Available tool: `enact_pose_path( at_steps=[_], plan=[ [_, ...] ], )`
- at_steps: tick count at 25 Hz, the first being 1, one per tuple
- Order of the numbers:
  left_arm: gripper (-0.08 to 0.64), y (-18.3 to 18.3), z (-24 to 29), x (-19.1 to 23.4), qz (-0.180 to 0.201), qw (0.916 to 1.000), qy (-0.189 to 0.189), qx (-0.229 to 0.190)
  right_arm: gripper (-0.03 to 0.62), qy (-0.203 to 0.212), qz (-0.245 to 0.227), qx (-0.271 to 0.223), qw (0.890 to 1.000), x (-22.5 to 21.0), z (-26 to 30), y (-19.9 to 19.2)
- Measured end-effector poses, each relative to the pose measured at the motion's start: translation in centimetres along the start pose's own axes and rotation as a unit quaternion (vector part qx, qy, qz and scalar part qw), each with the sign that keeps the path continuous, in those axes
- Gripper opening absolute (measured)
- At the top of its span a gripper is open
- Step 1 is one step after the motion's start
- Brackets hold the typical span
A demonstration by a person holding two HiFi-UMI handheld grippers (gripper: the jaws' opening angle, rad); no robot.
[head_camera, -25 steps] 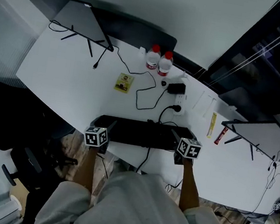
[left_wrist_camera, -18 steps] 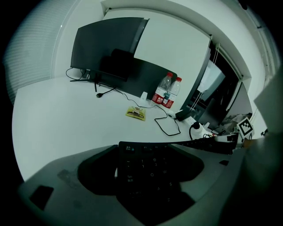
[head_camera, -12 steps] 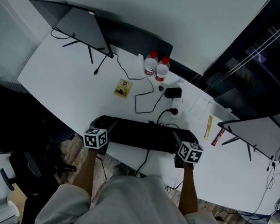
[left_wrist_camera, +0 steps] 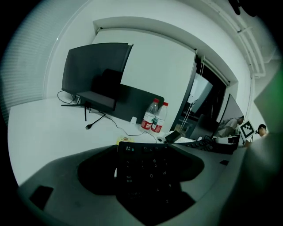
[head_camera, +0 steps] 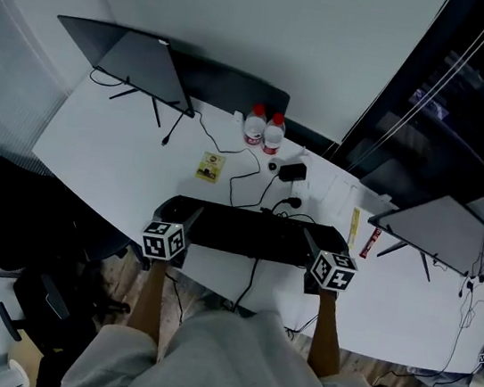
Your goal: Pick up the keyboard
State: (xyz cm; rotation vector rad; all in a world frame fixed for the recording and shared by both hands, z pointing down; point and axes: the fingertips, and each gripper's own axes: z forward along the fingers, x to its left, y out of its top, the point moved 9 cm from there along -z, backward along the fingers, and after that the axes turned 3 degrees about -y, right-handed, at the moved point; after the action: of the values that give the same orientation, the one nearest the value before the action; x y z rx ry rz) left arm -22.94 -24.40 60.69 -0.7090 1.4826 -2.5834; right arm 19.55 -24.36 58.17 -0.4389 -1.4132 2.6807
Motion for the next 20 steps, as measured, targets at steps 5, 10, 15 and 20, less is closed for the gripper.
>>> enact_pose_path(
  at_steps=[5, 10, 15, 20],
  plan=[
    [0.321, 2.7, -0.1, -1.0, 0.02, 0.9992, -0.015, -0.031, 0.362, -0.005, -0.007, -0.045, 0.999, 0.2, -1.6, 2.0],
    [0.321, 4.7, -0.6, -1.9, 0.037, 0.997, -0.03, -0.061, 0.364, -0.013, -0.019, -0.086, 0.996, 0.6, -3.4, 3.5],
    [0.321, 5.9, -1.6, -2.6, 0.035, 0.9943, -0.039, -0.092, 0.365, -0.015, -0.045, -0.119, 0.992, 1.3, -5.0, 5.7],
    [0.321, 7.7, -2.4, -2.9, 0.039, 0.9908, -0.042, -0.122, 0.365, -0.011, -0.065, -0.146, 0.987, 2.1, -5.9, 8.1]
  ],
)
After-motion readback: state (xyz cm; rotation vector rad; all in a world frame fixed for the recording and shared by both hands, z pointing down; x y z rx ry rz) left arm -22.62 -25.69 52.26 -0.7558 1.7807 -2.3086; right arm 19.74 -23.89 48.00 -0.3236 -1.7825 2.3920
